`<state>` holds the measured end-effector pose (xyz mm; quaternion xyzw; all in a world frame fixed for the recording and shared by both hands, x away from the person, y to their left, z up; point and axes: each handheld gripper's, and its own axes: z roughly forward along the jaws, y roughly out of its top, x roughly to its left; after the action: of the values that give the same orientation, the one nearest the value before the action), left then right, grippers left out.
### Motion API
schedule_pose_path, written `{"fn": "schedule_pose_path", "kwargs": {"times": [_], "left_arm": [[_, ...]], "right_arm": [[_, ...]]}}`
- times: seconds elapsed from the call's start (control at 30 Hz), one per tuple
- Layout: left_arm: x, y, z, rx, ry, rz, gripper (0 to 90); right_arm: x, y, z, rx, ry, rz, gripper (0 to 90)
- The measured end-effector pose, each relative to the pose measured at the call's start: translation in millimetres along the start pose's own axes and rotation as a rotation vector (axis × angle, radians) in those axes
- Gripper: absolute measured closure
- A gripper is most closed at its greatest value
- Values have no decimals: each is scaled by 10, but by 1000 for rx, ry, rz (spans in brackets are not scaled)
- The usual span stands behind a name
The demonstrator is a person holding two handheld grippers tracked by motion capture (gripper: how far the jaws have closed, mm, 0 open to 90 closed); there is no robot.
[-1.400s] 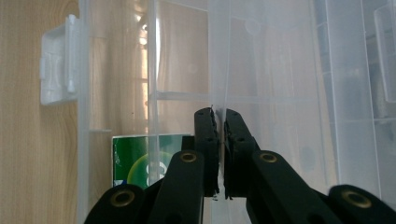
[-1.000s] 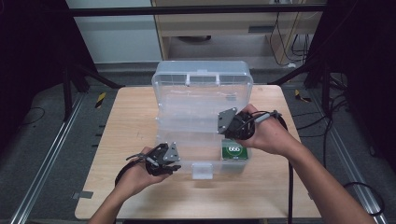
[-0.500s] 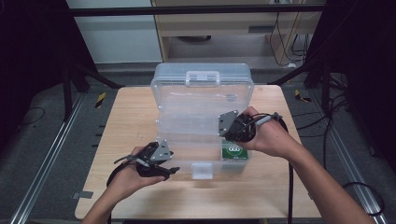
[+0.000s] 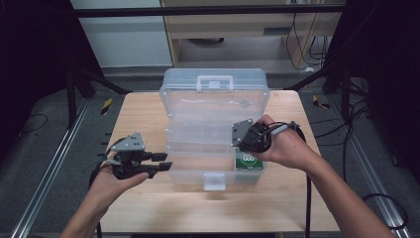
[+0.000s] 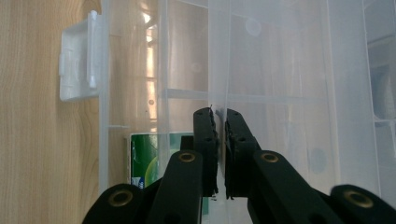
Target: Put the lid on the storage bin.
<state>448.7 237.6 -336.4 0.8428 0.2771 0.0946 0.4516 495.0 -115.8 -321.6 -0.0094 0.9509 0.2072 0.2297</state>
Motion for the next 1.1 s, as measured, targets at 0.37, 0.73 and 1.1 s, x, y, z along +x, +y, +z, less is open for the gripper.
{"fn": "schedule_pose_path", "kwargs": {"times": [0.37,0.73,1.1], "left_arm": [[306,57,43,-47,76,-100,868],[431,252,191,-89,111,-142,899],[514,346,276,-107,130,-170,900]], "right_arm": [[39,-7,5,-2,4,5,854],[74,-25,7,-6,1,-2,852],[118,-36,14,-8,2,-5,849]]}}
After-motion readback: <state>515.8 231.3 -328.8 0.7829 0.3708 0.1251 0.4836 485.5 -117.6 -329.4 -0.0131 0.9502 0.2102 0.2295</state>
